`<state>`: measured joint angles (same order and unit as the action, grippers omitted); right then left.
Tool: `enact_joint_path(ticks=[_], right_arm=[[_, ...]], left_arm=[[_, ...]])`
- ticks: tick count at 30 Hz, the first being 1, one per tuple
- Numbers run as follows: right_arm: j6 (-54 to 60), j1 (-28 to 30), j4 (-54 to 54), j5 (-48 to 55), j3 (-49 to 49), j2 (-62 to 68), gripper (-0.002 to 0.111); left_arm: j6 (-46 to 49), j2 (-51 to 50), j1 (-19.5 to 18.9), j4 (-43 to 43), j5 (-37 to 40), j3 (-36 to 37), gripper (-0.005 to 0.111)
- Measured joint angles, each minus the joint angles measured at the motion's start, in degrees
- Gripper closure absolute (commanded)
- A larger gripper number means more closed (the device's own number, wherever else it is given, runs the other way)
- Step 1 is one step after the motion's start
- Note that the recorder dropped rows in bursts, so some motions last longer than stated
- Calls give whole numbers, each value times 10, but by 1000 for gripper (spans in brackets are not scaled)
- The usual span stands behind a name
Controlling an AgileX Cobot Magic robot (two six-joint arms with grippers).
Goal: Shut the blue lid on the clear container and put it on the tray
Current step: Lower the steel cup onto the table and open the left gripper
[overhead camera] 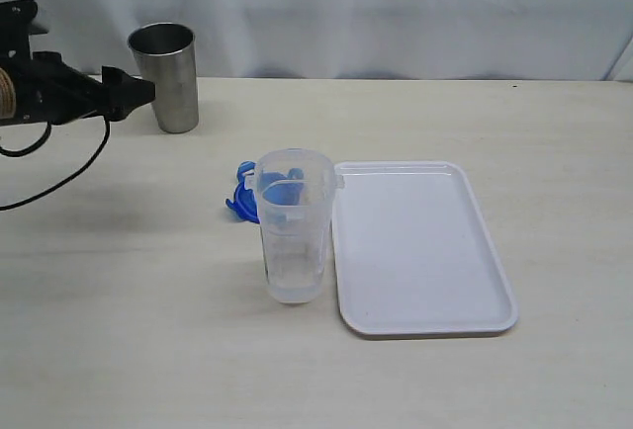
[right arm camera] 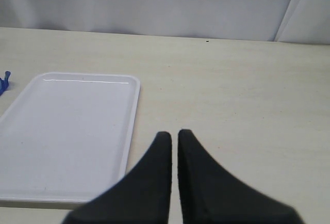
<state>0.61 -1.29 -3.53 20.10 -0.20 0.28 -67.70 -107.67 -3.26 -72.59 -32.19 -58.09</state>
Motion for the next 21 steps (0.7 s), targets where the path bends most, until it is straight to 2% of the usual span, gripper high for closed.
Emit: enact_joint_path(ticks=[6,9,15,21], right_arm=[[0,0,0,0,0,0,104],[0,0,0,0,0,0,104],[0,0,0,0,0,0,104],[0,0,0,0,0,0,104]], left_arm=[[-132,92,0,-143,-10,0,16],[-153,153,0,-210,-47,0,16],[-159,235,0,-223,-76,0,16],[-159,237,0,-225,-77,-1,16]])
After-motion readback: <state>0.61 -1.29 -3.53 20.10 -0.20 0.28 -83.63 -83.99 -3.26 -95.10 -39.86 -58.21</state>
